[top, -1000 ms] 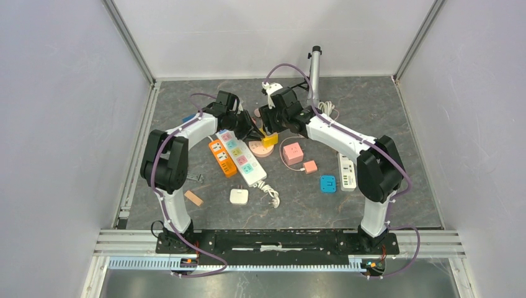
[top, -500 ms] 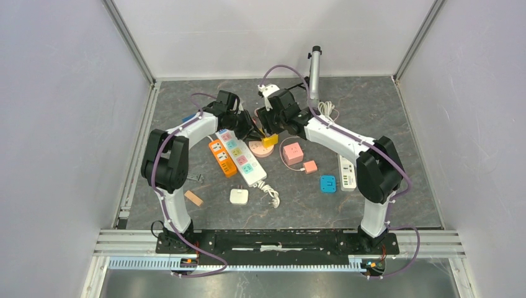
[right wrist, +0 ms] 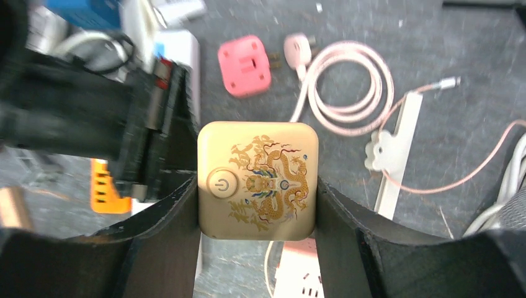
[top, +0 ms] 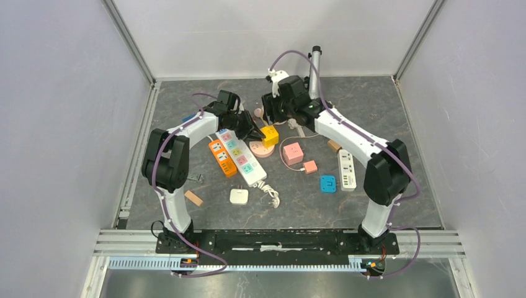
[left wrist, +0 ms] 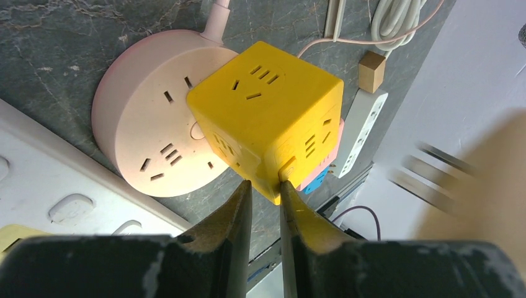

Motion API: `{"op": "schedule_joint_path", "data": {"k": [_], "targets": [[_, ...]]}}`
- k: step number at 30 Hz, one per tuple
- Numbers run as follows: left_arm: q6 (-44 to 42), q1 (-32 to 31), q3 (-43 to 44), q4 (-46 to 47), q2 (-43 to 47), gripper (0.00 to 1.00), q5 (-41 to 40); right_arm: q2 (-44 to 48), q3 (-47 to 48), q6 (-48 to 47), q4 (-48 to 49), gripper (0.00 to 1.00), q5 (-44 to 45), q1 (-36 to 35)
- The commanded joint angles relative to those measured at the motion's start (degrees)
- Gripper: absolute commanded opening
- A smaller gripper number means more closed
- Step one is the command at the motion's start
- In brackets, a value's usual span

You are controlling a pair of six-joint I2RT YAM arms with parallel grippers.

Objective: Pull the plug off the socket

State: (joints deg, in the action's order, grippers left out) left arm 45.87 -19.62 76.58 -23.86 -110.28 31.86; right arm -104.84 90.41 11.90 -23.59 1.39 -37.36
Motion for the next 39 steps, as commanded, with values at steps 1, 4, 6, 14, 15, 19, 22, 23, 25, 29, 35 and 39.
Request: {"op": "schedule_joint_path", "data": {"k": [1, 4, 6, 14, 15, 19, 22, 23, 25, 29, 35, 39], "targets": [[-6.4, -0.2, -4.3, -9.8, -7.5, 0.27, -17.7, 6.5, 3.3, 1.2, 7.8, 0.0, -7.8, 0.1], [-6.4, -0.2, -3.9, -9.8, -7.4, 0.27, -17.3, 8.1, 2.7, -1.4, 8.3, 0.0, -5.3, -0.8], [-6.3, -0.1, -3.0, -9.8, -7.0, 0.28, -16.6, 9.5, 3.4, -2.7, 7.0, 0.0, -1.8, -0.5], [-7.3, -0.1, 6.2, -8.9, -2.7, 0.4, -8.4, 17.6, 0.5, -4.4, 5.5, 0.0, 3.4, 3.4], [-7.3, -0.1, 7.4, -8.9, -1.7, 0.43, -7.9, 18.9, -0.3, -4.3, 5.4, 0.0, 4.0, 4.0], [-8.5, -0.1, 11.0, -9.6, 2.3, 0.53, -9.2, 24.0, -2.2, -5.3, 3.9, 0.0, 8.6, 6.8], [-10.2, -0.1, 12.4, -12.4, 5.3, 0.55, -13.7, 26.8, -3.7, -7.3, 1.3, 0.0, 16.5, 8.3], [-10.5, -0.1, 12.3, -13.2, 6.4, 0.56, -15.5, 27.7, -4.6, -7.7, 0.6, 0.0, 18.8, 9.1], [-11.2, 0.1, 11.2, -13.7, 9.0, 0.57, -19.5, 29.1, -6.6, -7.9, -0.2, 0.0, 21.4, 11.5], [-11.6, 0.6, 8.3, -14.2, 14.2, 0.67, -25.9, 30.5, -11.7, -6.3, -1.3, 0.0, 25.2, 17.3], [-12.8, 0.8, 6.0, -17.6, 20.1, 1.0, -39.9, 29.9, -25.9, 0.5, 1.2, 0.0, 20.7, 27.8], [-13.3, 1.4, 4.8, -19.3, 21.3, 1.0, -43.9, 26.0, -32.6, 3.0, 5.0, 0.0, 15.9, 33.4]]}}
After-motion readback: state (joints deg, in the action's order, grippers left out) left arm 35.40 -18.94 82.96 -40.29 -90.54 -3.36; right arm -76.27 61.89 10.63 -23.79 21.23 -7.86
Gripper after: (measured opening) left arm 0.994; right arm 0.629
